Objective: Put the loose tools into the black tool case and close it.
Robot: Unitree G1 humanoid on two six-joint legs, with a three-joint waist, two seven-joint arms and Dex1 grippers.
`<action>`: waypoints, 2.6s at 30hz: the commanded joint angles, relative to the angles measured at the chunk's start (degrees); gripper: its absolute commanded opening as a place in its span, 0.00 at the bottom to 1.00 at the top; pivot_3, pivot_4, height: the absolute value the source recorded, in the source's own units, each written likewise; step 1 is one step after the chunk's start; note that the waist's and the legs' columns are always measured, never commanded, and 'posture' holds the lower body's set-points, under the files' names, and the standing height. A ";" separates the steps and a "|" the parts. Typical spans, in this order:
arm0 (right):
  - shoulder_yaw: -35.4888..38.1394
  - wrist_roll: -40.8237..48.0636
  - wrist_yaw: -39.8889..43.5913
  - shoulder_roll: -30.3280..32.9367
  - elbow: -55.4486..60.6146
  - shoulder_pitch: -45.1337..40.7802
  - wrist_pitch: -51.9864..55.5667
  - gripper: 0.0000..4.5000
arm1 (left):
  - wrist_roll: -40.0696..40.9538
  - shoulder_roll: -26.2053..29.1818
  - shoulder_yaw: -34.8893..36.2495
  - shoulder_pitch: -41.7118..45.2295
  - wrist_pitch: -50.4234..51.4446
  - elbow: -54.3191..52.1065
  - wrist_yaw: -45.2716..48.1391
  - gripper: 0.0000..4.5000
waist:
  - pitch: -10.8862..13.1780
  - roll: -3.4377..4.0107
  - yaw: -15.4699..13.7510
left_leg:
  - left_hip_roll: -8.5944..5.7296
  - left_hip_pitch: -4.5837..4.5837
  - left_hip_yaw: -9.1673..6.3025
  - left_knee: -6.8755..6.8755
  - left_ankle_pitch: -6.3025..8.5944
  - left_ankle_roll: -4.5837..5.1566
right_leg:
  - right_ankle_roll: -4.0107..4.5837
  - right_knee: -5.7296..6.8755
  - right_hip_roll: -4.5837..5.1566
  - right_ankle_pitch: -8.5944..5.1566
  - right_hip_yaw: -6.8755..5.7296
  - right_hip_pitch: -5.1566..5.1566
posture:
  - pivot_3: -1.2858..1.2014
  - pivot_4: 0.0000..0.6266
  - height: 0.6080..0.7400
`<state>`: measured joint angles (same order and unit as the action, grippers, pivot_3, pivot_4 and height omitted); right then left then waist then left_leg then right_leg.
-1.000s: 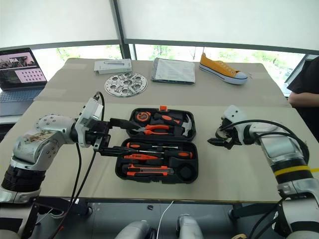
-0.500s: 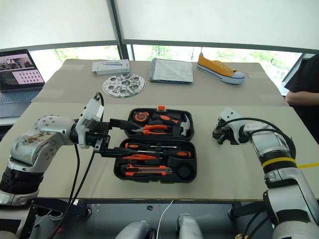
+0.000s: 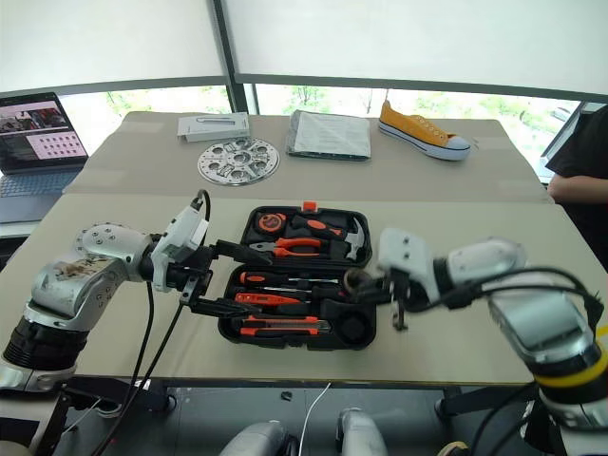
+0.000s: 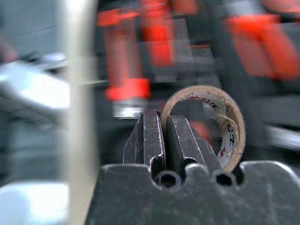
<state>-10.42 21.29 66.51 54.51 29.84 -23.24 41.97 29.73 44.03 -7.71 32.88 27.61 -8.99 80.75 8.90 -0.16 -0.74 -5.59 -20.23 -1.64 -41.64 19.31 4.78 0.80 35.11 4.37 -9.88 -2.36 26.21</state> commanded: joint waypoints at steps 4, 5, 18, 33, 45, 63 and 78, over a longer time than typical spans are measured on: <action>-2.10 -2.61 -4.14 1.05 4.73 2.74 1.16 0.01 | -0.99 -0.17 0.19 1.22 -2.09 1.48 1.18 1.00 | 0.00 -0.01 0.01 | 0.00 0.00 0.02 0.00 0.00 0.00 | 0.00 0.03 -0.02 0.00 0.01 0.04 | 0.52 0.24 1.00; -2.55 -3.05 -4.56 0.98 4.86 3.18 0.91 0.01 | -1.11 -0.27 0.10 1.29 -2.30 1.69 1.24 1.00 | 0.00 -0.01 0.01 | 0.00 0.00 0.01 0.02 0.00 0.00 | 0.00 0.04 -0.03 0.00 0.00 0.06 | 0.52 0.24 1.00; -3.90 -4.39 -3.75 2.57 6.69 6.24 -0.42 0.50 | -2.38 -1.21 -0.48 1.88 -3.68 2.98 1.69 1.00 | 0.00 -0.02 -0.13 | 0.00 0.01 -0.01 0.04 0.00 0.00 | 0.01 0.00 -0.03 0.00 -0.03 0.03 | 0.52 0.24 1.00; 15.61 2.34 -9.93 0.74 -8.08 8.69 -0.24 0.12 | -9.73 3.31 7.92 -8.01 -9.22 14.38 -9.59 0.75 | 0.01 -0.03 0.02 | 0.00 0.04 -0.01 0.19 -0.01 0.00 | 0.01 0.00 -0.06 0.00 -0.01 0.08 | 0.52 0.24 1.00; 6.65 -11.08 -11.32 -7.09 -25.72 6.50 -26.31 0.00 | -15.16 -1.12 4.97 -11.49 -14.90 17.32 -14.42 0.00 | 0.00 -0.02 0.11 | -0.06 0.12 0.08 0.30 -0.03 -0.04 | 0.01 -0.01 -0.03 0.00 0.04 0.07 | 0.52 0.24 1.00; 6.88 -7.27 -1.98 -6.91 -19.16 11.85 -29.15 0.00 | -12.53 -1.58 2.61 -12.77 -11.21 9.94 -6.46 0.00 | 0.00 -0.02 0.12 | -0.06 0.10 0.05 0.35 -0.03 -0.04 | 0.01 -0.02 -0.03 -0.01 0.03 0.09 | 0.52 0.24 1.00; 10.00 -4.04 -2.18 -6.85 -7.34 21.81 -24.98 0.00 | -10.74 2.64 4.55 -19.41 -9.17 3.98 -4.48 0.00 | 0.00 -0.02 0.06 | -0.04 0.12 0.05 0.39 -0.03 -0.04 | 0.01 -0.03 -0.04 -0.01 0.04 0.09 | 0.52 0.24 1.00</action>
<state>-0.68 13.95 63.55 48.18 17.67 -1.05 17.50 16.10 47.29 -2.07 13.50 18.79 -1.38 74.24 8.90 -0.17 -0.68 -5.64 -20.12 -1.59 -41.25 19.28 4.74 0.81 35.08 4.33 -9.89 -2.32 26.30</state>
